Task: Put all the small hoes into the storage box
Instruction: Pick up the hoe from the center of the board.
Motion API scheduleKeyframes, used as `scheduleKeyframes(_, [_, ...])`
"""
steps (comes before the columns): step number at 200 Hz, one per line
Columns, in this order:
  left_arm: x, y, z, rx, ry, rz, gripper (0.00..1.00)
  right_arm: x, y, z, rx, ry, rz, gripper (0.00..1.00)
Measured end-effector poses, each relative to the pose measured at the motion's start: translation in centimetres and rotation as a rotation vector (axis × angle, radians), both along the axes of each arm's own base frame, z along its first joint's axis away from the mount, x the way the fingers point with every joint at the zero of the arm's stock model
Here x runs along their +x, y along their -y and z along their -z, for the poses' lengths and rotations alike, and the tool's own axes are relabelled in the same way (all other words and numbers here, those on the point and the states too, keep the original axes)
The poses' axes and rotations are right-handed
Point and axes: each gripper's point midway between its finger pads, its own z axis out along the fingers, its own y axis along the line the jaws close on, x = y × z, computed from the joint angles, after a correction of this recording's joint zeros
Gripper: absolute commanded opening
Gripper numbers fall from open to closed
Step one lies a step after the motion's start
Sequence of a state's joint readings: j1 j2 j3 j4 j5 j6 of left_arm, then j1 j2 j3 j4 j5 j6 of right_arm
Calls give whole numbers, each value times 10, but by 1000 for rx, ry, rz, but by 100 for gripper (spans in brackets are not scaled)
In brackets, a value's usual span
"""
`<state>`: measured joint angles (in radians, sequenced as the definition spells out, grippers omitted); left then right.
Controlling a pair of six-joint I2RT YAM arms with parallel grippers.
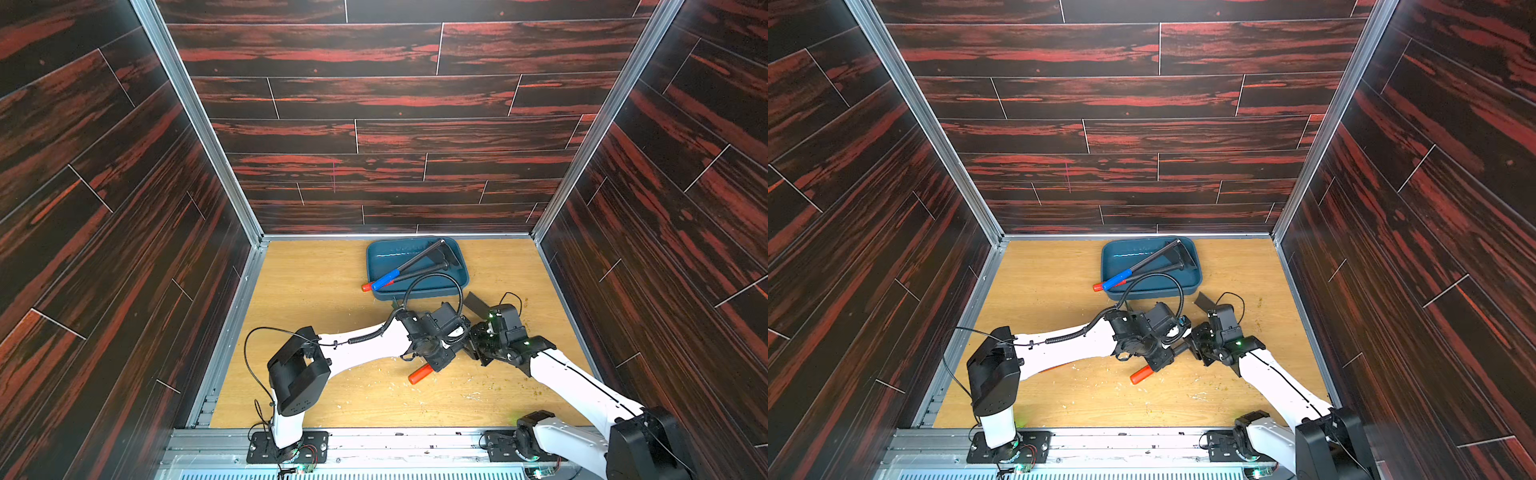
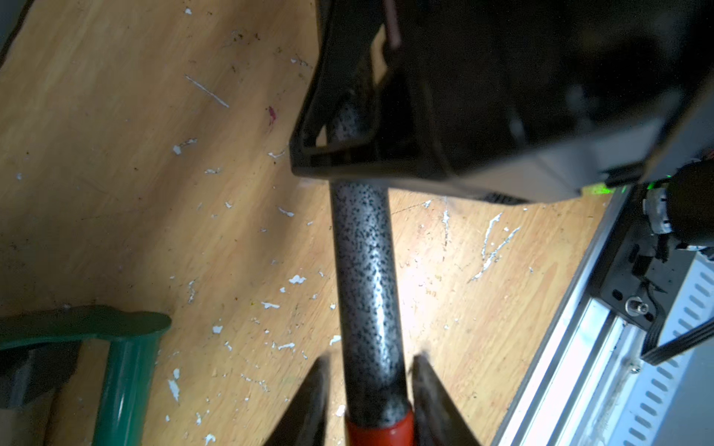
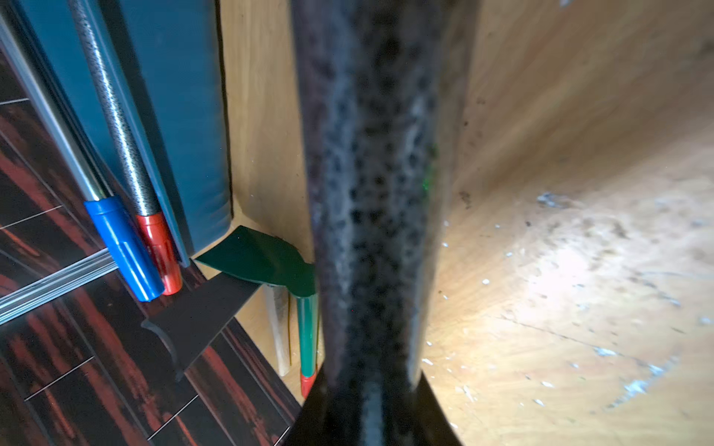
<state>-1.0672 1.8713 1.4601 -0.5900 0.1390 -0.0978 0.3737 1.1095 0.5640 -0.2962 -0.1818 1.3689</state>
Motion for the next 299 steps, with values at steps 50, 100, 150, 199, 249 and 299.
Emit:
scheduleKeyframes(50, [-4,2,-1,-12,-18,11,45,-3,4,-2,-19,4,0,0])
scheduleKeyframes(100, [-9,6,0,-30,-58,15,46,-5,10,-3,-49,12,12,0])
scheduleKeyframes(150, [-12,12,-3,-64,-83,13,46,-6,15,-4,-65,19,28,0])
scheduleKeyframes(199, [-8,18,-1,-91,-60,-8,45,-4,18,-11,-66,44,49,0])
scheduleKeyframes(249, [-12,13,12,-63,-60,-28,43,-2,21,-19,-62,75,75,0])
scheduleKeyframes(299, [-11,14,12,-65,-55,-36,36,-3,23,-20,-68,80,81,0])
